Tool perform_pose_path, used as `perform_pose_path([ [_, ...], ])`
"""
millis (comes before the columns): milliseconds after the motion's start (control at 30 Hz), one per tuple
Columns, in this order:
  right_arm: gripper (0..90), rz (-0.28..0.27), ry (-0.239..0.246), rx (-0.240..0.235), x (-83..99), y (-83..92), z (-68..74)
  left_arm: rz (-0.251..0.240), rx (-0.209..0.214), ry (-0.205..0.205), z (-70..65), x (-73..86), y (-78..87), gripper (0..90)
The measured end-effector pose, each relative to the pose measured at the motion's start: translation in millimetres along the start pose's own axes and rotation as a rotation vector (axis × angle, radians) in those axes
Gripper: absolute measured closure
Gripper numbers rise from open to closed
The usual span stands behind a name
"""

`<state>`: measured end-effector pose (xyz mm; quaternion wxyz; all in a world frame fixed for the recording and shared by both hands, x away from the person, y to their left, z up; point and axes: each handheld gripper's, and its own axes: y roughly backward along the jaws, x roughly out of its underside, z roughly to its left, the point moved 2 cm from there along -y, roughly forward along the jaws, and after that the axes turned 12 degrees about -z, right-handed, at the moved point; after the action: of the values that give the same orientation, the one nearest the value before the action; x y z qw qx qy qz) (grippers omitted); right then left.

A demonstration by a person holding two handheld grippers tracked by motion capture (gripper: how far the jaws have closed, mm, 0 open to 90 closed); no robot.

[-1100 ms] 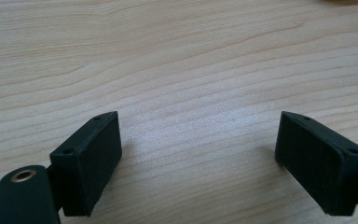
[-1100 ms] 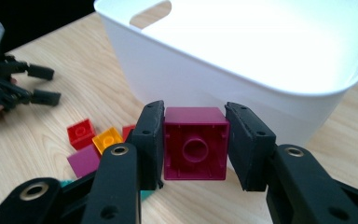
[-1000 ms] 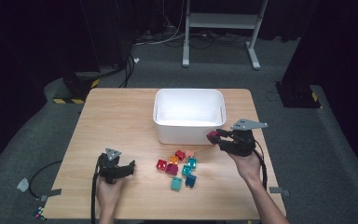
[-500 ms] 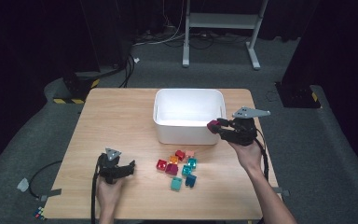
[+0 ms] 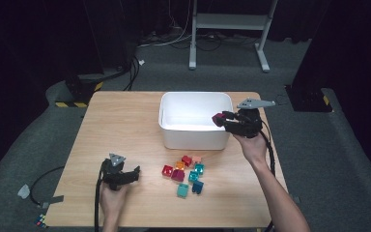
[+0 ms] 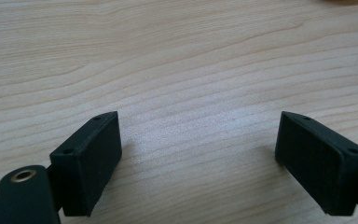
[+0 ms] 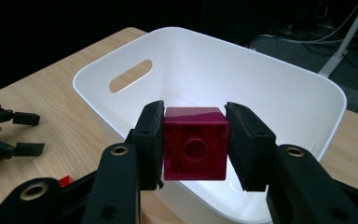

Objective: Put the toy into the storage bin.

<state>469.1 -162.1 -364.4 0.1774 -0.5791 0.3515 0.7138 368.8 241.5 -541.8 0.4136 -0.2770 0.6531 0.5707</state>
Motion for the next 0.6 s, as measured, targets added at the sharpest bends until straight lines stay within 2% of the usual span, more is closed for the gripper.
perform_pose_path([
  [267,58.6,0.004,-0.002,0.022,-4.6,-19.4,-9.0,0.000,0.000,0.000,0.0,0.0,0.0,14.5],
  [400,58.6,0.034,-0.006,0.038,-3.7,-31.7,-13.8,0.000,0.000,0.000,0.0,0.0,0.0,14.6],
  [533,58.6,0.035,-0.001,0.042,-6.8,-38.0,-16.3,0.000,0.000,0.000,0.0,0.0,0.0,14.6],
  [600,58.5,0.031,-0.018,0.041,-8.5,-43.2,-18.6,0.000,0.000,0.000,0.0,0.0,0.0,14.6],
])
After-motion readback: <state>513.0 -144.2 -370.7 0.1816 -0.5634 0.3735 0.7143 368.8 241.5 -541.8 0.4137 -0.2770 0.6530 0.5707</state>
